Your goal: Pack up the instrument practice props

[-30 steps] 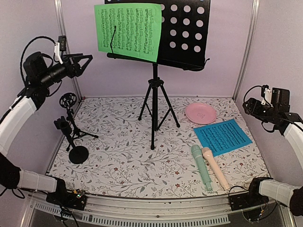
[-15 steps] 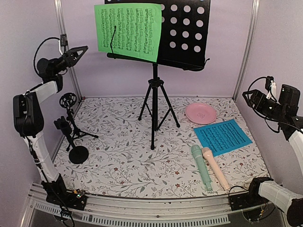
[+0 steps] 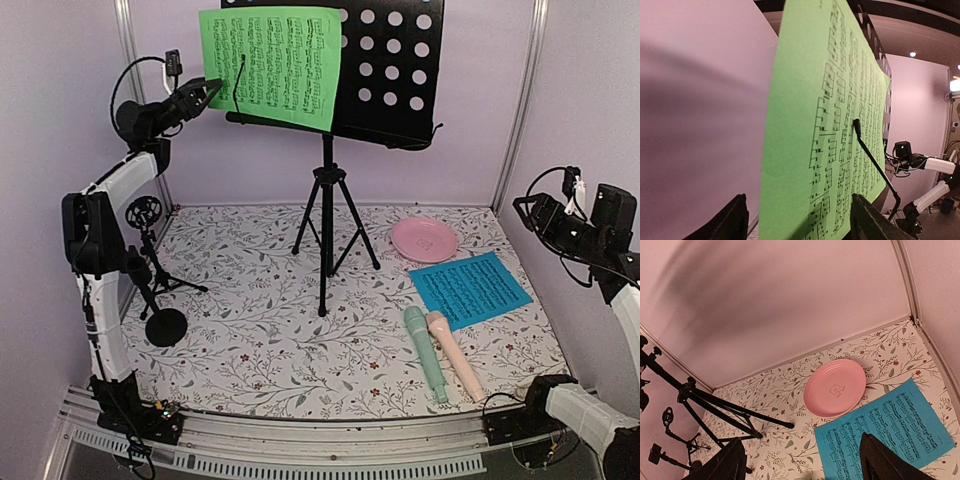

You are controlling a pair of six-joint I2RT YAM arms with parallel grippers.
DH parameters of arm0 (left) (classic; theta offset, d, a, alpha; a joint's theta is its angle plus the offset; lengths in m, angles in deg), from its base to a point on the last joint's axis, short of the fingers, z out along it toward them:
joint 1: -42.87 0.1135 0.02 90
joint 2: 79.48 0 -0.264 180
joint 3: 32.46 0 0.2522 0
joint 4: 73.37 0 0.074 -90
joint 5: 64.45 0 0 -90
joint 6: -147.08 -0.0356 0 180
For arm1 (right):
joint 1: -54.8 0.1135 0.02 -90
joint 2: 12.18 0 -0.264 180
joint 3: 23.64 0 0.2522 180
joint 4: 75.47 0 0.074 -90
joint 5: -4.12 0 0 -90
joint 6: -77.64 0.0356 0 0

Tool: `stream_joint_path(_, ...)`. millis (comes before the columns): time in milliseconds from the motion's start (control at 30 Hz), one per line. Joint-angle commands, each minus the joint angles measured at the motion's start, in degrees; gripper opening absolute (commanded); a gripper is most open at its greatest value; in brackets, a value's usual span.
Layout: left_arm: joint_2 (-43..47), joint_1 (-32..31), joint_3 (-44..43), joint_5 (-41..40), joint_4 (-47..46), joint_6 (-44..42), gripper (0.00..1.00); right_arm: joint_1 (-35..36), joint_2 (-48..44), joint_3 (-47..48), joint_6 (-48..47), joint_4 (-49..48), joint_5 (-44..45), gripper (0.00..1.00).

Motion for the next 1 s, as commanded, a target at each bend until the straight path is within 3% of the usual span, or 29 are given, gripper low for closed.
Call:
stream_joint_path(0, -1.0, -0.1, -2.5, -2.3, 2.6, -1.3, 0.64, -0.1, -2.3, -1.9, 1.2, 0.9, -0.2, 0.80)
stream_joint_path(233, 6.6, 0.3, 4.9, -5.9, 12.5, -13.3, 0.49, -0.1, -2.5, -3.6, 2.0, 0.1, -1.0, 0.80)
stream_joint_path(433, 10.9, 2.0, 9.1, -7.8, 13.2, -15.7, 0.33, -0.1, -2.1, -3.7, 2.2, 0.1, -1.4, 0.80)
stream_joint_path(633, 13.8, 2.1, 11.1, -6.3, 12.3, -16.0, 0.02, -0.1, -1.8, -4.1, 1.7, -0.4, -1.1, 0.80)
stream_joint_path(800, 15.7, 2.5, 12.1, -7.2, 15.5, -17.7, 0.00, -0.1, -1.1, -4.0, 2.3, -1.1, -1.5, 0.80)
stream_joint_path(967, 23.4, 3.5, 15.8, -19.2, 33.8, -32.3, 0.00, -0.1, -1.1, -4.4, 2.5, -1.9, -1.6, 0.80)
